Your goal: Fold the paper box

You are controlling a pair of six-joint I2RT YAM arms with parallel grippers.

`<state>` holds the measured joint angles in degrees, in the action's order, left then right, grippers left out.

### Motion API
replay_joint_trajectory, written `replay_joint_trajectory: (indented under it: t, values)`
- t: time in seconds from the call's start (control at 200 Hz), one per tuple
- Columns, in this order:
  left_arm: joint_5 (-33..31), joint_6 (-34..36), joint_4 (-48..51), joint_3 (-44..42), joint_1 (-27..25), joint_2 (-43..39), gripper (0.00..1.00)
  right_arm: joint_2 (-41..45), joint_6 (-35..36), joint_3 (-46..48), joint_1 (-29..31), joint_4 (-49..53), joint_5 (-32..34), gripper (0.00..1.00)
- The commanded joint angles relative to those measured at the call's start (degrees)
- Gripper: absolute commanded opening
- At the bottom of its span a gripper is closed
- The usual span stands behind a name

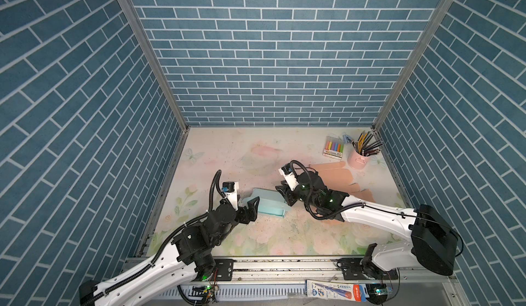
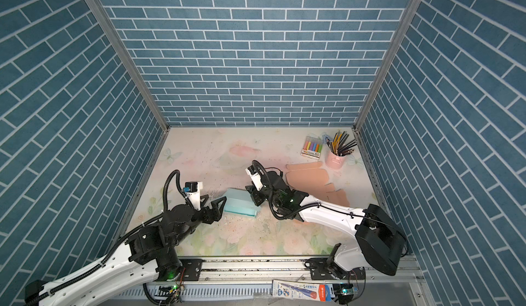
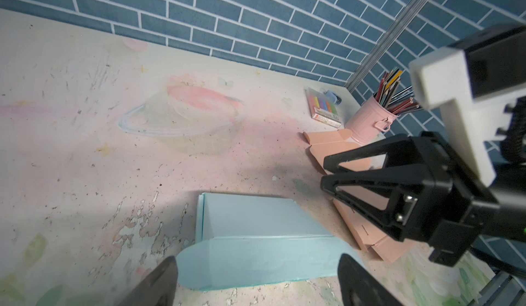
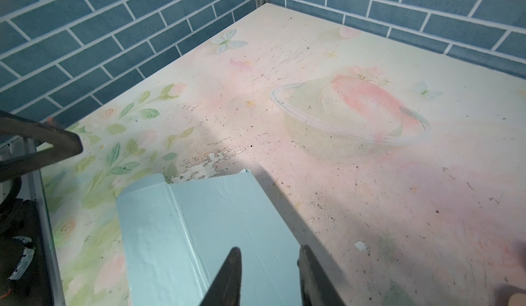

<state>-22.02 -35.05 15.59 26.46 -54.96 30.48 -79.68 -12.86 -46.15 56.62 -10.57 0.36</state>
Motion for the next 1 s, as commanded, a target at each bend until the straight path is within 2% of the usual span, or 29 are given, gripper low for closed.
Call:
replay_joint_trajectory:
  t: [0.0, 0.215, 0.335, 0.99]
  values:
    - [-0.41, 2.62, -1.59, 2.29, 3.00, 3.10, 0.88, -0.56, -1.55, -1.31, 0.24, 1.29, -0.63, 0.35]
    - [13.37, 5.27, -7.55, 3.19, 14.61, 11.63, 0.88, -1.15, -1.72, -1.88, 0.25, 2.42, -0.57, 0.35]
    - [15.19, 6.81, -8.76, 2.72, 18.00, 13.60, 0.88, -1.84, -1.73, -2.98, 0.25, 3.79, -1.11, 0.35]
    - [17.38, 9.54, -13.26, -1.87, 19.95, 21.01, 0.88, -5.02, -3.22, -3.50, 0.25, 3.67, -2.33, 0.34]
